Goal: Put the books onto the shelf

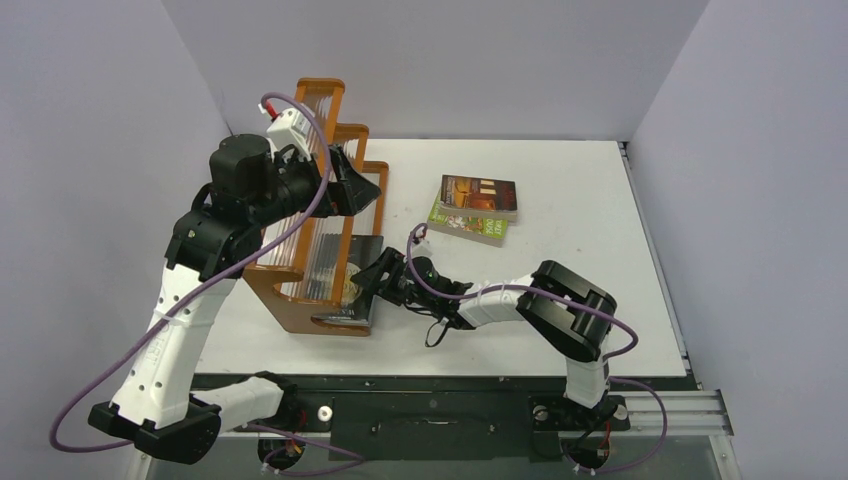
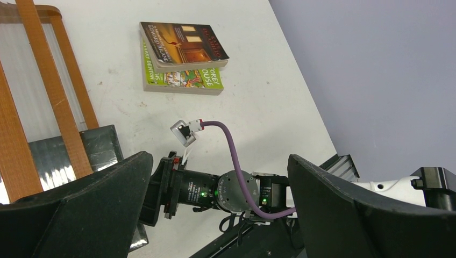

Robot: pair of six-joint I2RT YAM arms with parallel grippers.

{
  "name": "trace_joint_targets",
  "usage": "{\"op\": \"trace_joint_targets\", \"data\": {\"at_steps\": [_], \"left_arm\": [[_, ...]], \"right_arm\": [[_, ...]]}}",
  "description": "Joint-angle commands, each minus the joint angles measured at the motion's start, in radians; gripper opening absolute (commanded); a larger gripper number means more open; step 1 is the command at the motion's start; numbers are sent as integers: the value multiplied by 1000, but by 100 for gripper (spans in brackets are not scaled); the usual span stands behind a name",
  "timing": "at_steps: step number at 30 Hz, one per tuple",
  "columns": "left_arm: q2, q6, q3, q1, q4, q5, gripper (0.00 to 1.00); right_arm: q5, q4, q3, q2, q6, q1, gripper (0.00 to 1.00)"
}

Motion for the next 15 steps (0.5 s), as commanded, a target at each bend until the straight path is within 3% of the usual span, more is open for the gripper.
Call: {"op": "trace_joint_targets", "data": {"at_steps": [1,15], "left_arm": [[-9,-2,-3,6,64,22,96],[-15,0,-1,6,63,20,96]], "right_arm": [[20,-27,26,-46,-49,7,62],[75,-48,-50,-97,-61,-3,63]]}}
